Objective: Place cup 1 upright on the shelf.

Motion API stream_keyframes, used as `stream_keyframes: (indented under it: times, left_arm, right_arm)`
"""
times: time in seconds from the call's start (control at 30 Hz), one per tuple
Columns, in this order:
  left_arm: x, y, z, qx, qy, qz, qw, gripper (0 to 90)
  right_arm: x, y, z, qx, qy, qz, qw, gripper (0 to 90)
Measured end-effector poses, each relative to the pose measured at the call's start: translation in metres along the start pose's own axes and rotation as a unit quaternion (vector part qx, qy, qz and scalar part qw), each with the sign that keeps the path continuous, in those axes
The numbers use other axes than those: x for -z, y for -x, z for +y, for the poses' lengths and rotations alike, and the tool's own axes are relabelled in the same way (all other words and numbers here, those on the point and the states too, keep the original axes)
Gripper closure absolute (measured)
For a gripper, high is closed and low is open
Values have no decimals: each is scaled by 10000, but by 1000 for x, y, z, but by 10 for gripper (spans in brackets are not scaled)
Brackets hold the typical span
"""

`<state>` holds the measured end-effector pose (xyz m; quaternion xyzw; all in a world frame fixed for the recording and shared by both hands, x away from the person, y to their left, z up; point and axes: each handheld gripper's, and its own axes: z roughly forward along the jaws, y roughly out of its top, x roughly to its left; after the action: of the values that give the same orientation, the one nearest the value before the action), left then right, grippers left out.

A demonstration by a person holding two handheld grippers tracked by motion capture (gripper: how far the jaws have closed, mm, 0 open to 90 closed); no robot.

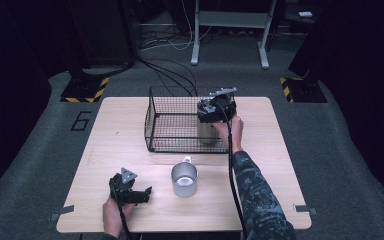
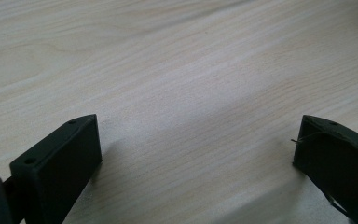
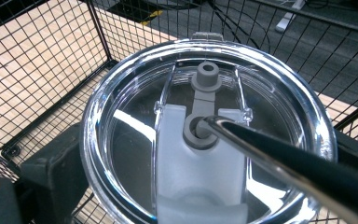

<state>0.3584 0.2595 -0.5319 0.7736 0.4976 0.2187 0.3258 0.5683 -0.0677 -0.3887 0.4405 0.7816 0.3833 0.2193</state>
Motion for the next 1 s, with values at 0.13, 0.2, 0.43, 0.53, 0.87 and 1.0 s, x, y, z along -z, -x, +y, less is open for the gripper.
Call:
stream_keyframes:
  times: [0.13,0.2,0.43,0.53,0.87,1.0]
  left_arm:
    - [0,0,0,-4,-1,-1,10000,5]
    - [0,0,0,-3,0,-2,10000,5]
    - [0,0,0,-3,-1,-1,10000,5]
    - [0,0,0,2,-3,1,10000,5]
    - [0,0,0,-1,-2,4,10000,5]
    - [0,0,0,-11,-20,-14,10000,5]
  right_arm:
    - [-3,1,-4,-20,-91,79,9999,32]
    - [-3,2,-5,-48,-103,106,9999,32]
    - [0,0,-5,-40,-181,104,9998,30]
    - [2,0,-5,13,-226,90,9997,28]
    - [13,1,-1,105,-262,75,9996,0]
    - [23,0,0,130,-280,97,9995,0]
